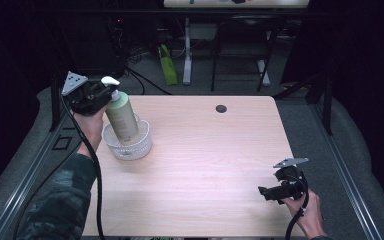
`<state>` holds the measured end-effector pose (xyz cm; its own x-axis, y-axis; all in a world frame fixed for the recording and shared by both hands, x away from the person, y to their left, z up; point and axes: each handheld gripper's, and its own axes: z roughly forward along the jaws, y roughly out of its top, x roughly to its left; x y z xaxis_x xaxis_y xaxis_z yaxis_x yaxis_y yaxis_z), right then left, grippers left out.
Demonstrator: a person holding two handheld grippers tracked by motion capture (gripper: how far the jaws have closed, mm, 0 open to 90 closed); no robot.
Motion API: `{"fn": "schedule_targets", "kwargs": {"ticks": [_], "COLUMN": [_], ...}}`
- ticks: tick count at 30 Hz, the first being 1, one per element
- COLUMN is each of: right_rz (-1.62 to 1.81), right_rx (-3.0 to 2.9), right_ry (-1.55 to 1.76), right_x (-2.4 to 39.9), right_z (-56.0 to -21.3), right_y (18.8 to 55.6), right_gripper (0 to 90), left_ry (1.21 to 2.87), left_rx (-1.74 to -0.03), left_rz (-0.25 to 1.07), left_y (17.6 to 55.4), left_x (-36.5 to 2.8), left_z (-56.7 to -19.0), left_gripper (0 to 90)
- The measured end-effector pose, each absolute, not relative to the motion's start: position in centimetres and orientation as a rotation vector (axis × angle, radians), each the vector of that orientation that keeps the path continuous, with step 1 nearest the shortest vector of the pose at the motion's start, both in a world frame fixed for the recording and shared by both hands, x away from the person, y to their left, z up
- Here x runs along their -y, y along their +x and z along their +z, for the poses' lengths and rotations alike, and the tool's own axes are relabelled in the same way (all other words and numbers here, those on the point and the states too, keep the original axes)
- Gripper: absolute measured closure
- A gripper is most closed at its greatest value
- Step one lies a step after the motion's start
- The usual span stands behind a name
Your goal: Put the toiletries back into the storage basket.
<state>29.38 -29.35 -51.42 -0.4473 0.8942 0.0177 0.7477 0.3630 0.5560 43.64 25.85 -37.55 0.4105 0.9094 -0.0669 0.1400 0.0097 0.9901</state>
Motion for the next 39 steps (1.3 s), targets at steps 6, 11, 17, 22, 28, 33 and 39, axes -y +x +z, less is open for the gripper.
{"fn": "schedule_targets", "kwargs": {"ticks": [6, 11, 17, 22, 28, 33, 39], "right_rz": [0.724, 0.724, 0.725, 0.722, 0.728, 0.729, 0.73], "right_rx": [-2.345, -2.346, -2.347, -2.347, -2.346, -2.347, -2.346], "right_ry": [1.45, 1.452, 1.451, 1.445, 1.452, 1.446, 1.452], "right_x": [29.3, 29.3, 29.3, 29.3, 29.3, 29.3, 29.3], "right_z": [-51.5, -51.6, -51.6, -51.5, -51.5, -51.5, -51.6], "right_y": [29.4, 29.4, 29.4, 29.4, 29.4, 29.4, 29.4], "right_gripper": [3.1, 3.1, 3.1, 3.1, 2.7, 2.7, 2.7], "left_ry": [1.458, 1.459, 1.455, 1.467, 1.475, 1.48, 1.496], "left_rx": [-1.011, -1.011, -1.008, -1.005, -1.008, -1.007, -1.015], "left_rz": [0.795, 0.808, 0.812, 0.821, 0.835, 0.833, 0.828], "left_y": [43.6, 43.6, 43.6, 43.7, 43.7, 43.8, 43.9], "left_x": [-26.1, -26.2, -26.3, -26.1, -25.9, -25.8, -25.6], "left_z": [-38.3, -38.8, -39.1, -39.5, -40.2, -40.6, -41.4], "left_gripper": [67.3, 67.3, 67.3, 67.3, 67.3, 67.3, 67.3]}}
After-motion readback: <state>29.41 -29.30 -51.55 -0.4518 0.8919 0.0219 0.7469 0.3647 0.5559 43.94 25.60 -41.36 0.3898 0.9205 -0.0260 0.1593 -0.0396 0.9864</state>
